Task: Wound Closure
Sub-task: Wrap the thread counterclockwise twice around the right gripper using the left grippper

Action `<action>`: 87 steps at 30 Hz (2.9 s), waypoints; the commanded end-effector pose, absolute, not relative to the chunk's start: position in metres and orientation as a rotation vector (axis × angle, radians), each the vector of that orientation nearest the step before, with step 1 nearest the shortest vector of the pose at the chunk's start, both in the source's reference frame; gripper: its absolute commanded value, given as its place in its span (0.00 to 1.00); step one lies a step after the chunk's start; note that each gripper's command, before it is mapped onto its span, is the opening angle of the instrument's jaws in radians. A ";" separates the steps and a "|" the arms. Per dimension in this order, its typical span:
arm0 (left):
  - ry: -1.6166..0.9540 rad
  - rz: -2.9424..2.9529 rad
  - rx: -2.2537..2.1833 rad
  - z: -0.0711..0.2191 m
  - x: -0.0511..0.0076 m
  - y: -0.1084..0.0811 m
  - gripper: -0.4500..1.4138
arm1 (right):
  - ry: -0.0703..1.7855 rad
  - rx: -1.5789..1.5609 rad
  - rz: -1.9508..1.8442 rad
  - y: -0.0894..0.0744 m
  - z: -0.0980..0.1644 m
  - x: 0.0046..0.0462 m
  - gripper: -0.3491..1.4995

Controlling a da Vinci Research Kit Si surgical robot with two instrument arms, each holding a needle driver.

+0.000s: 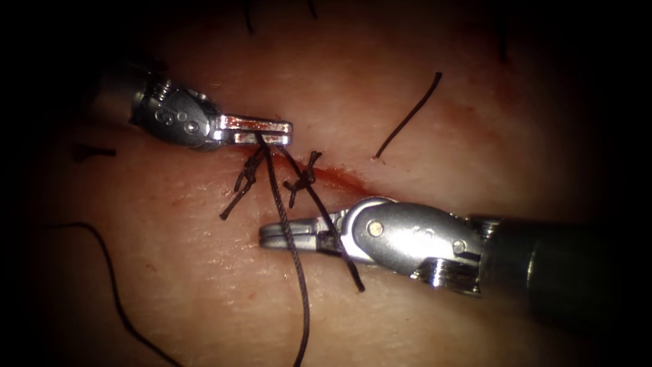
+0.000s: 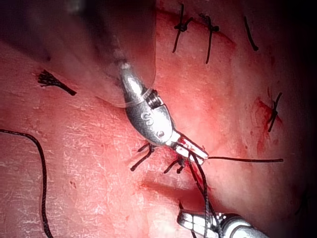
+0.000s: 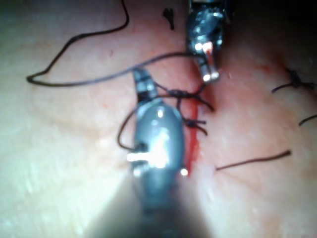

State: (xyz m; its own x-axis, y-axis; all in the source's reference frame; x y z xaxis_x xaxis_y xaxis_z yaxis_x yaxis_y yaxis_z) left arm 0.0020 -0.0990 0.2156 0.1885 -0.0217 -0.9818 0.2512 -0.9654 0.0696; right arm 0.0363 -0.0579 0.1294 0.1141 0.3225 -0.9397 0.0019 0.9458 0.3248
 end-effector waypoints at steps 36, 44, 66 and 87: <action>0.340 -1.798 2.184 0.211 -0.0030 -0.109 0.00 | 1.439 -0.065 0.647 -0.055 0.131 0.0348 0.64; 0.374 -1.807 2.163 0.206 -0.0063 -0.111 0.00 | 1.313 -0.110 0.665 -0.055 0.133 0.0349 0.85; 0.361 -1.888 2.131 0.201 -0.0054 -0.103 0.00 | 1.231 0.179 0.352 -0.061 0.135 0.0400 0.78; 0.464 -2.582 1.919 0.201 -0.0054 -0.103 0.64 | 1.232 0.192 0.325 -0.061 0.135 0.0397 0.75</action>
State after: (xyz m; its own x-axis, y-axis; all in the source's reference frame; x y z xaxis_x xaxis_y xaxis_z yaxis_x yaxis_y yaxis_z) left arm -0.0052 -0.1029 0.1998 -0.3214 0.2531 -0.9125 0.0735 -0.9540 -0.2905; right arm 0.0390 -0.0604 0.1347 0.2961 0.3465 -0.8901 -0.1421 0.9375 0.3176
